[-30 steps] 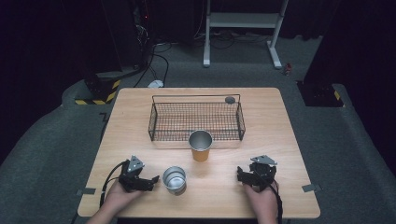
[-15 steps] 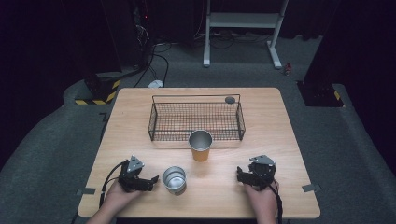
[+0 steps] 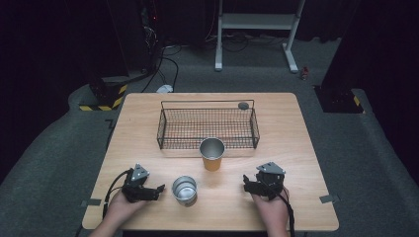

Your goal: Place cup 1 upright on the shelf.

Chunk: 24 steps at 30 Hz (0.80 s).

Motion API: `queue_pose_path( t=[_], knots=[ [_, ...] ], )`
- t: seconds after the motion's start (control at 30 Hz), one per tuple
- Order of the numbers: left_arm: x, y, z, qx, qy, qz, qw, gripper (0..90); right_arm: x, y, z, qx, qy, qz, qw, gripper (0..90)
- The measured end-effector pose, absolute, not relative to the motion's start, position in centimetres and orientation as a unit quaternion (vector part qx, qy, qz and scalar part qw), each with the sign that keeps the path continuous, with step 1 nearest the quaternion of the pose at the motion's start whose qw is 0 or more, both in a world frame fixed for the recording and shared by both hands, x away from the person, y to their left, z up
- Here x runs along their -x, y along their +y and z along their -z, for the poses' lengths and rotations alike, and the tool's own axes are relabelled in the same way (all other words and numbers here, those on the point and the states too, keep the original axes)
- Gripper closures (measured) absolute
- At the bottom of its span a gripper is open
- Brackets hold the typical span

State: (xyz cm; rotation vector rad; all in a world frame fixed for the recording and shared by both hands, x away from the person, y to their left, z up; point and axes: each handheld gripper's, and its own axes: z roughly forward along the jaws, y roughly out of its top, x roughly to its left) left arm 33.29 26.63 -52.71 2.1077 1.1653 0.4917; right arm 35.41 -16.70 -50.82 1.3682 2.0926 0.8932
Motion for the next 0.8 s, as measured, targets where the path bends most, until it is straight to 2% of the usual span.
queue_pose_path(
  t=[0.13, 0.3, 0.8],
  knots=[
    [-33.4, 27.2, 52.8, -0.805, 0.452, -0.193, 0.333, 10.5, -35.4, -15.9, 50.5, -0.487, 0.77, -0.337, 0.238, 9.5],
    [-33.4, 27.7, 53.0, -0.801, 0.457, -0.194, 0.334, 2.7, -35.3, -14.8, 50.3, -0.477, 0.772, -0.352, 0.23, 9.5],
    [-33.5, 27.7, 53.1, -0.802, 0.456, -0.196, 0.333, 1.9, -36.2, -11.0, 48.5, -0.437, 0.782, -0.382, 0.226, 9.7]
  ],
)
